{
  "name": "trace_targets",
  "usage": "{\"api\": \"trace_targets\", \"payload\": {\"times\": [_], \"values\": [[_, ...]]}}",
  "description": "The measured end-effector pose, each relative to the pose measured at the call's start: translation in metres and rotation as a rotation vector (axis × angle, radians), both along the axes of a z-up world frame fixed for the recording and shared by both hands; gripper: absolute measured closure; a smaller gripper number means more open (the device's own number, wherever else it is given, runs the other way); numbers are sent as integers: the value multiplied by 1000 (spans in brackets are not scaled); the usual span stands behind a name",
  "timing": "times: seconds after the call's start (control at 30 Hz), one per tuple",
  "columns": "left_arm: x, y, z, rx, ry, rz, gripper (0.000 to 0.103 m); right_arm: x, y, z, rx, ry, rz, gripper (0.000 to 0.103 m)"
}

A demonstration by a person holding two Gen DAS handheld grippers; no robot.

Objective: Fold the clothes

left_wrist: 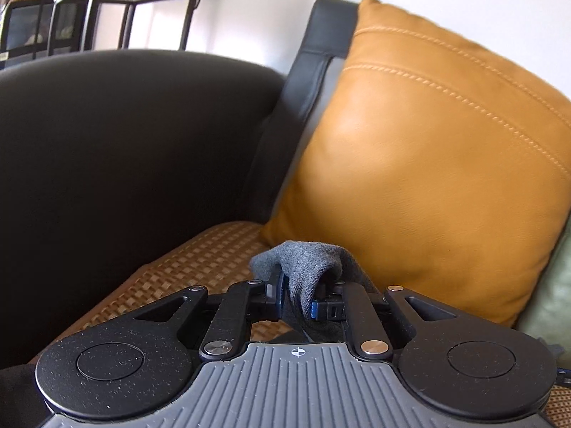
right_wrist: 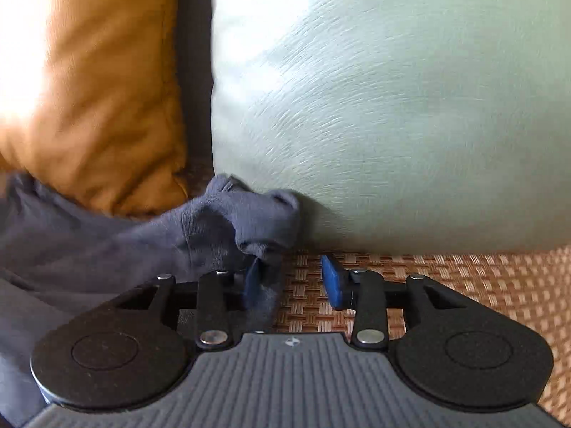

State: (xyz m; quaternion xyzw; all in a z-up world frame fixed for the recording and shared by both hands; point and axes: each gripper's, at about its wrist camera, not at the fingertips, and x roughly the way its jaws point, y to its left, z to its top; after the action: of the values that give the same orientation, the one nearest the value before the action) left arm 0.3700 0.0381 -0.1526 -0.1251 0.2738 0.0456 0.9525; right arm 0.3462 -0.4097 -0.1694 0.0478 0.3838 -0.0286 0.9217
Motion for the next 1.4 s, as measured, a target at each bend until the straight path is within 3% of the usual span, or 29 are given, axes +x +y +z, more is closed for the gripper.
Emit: {"api": "trace_targets", "payload": {"times": [0.07, 0.13, 0.27, 0.37, 0.5, 0.67, 0.8, 0.9, 1.0, 1.13, 1.4], "values": [[1, 4, -5, 18, 47, 14, 69, -36, -11, 17, 43, -26, 23, 57], [-1, 8, -11, 19, 127, 16, 41, -75, -20, 34, 83, -43, 57, 52], [-24, 15, -12, -53, 286, -68, 36, -182, -25, 61, 179, -6, 159, 49], [-50, 14, 0, -71, 382, -117, 26, -262, -21, 72, 265, 36, 195, 48], [-85, 14, 24, -78, 494, -143, 24, -356, 1, 82, 347, 79, 233, 47], [-134, -8, 44, -141, 486, -248, 24, -433, 29, 79, 474, 117, 224, 47], [-163, -57, 29, -155, 506, -387, 25, -469, 41, 63, 530, 149, 198, 59], [-177, -103, 8, -138, 527, -492, 25, -485, 45, 55, 576, 146, 174, 61], [-178, -143, -10, -169, 527, -552, 25, -489, 47, 45, 604, 144, 163, 60], [-164, -184, -23, -230, 487, -573, 25, -496, 43, 30, 638, 129, 136, 60], [-141, -225, -44, -300, 510, -565, 32, -493, 28, 12, 705, 128, 78, 60]]}}
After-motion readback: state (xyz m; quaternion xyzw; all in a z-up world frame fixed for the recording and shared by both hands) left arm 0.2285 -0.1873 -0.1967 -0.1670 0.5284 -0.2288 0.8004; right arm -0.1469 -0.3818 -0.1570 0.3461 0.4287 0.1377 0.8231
